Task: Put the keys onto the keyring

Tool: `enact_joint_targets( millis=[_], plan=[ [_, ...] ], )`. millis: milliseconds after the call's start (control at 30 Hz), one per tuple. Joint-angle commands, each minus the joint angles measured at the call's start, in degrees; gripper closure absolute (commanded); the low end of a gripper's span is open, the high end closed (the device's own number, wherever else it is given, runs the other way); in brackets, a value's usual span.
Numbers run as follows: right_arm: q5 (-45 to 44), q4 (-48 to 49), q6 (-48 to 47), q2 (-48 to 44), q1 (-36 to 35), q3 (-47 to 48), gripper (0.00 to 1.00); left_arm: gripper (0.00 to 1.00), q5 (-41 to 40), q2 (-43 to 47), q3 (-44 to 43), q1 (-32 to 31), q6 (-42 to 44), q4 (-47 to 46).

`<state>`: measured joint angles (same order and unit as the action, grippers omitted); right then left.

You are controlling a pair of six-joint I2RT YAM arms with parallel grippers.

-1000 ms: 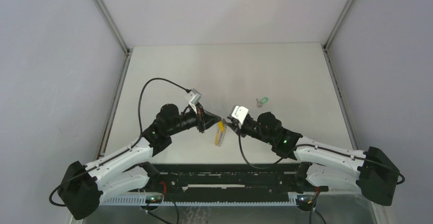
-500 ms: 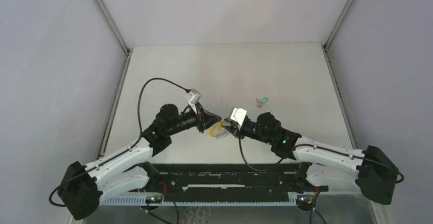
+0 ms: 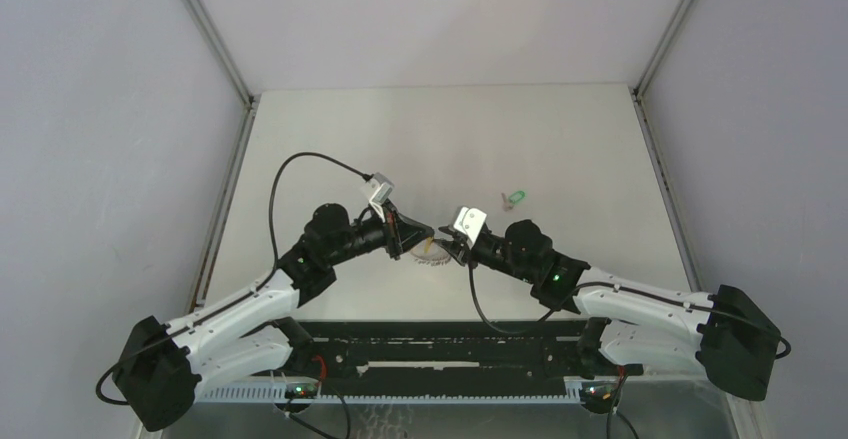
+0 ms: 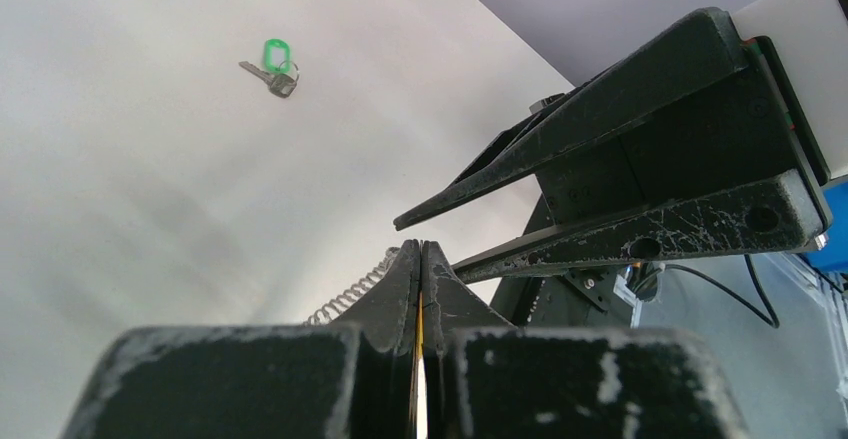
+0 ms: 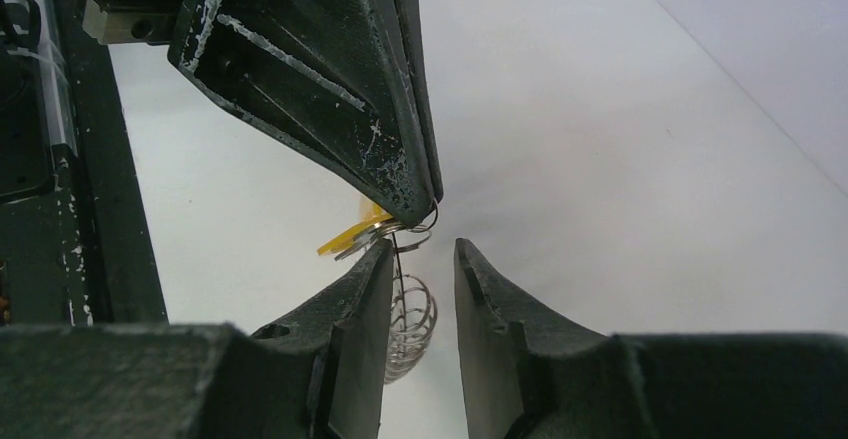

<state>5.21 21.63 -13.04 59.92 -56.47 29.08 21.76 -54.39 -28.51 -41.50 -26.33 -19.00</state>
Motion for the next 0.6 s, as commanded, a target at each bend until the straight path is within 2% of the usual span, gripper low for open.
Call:
enact_joint_targets(
  millis=[0, 367, 567],
  plan=[
    [0.78, 1.48, 1.08, -0.79, -0.80, 1.59, 0.70, 1.00, 0.57, 0.28, -1.46, -0.25, -0.74, -4.02],
    [-0.30, 1.39, 1.00, -0.94, -1.72, 1.60, 0.67, 1.00, 0.25, 0.25, -1.51, -0.49, -0.95, -4.20],
    [-3.63, 3.51, -0.23, 0.49, -1.86, 1.61, 0.73, 1.00, 0.76, 0.33, -1.81, -0.69, -0.92, -4.20]
  ],
)
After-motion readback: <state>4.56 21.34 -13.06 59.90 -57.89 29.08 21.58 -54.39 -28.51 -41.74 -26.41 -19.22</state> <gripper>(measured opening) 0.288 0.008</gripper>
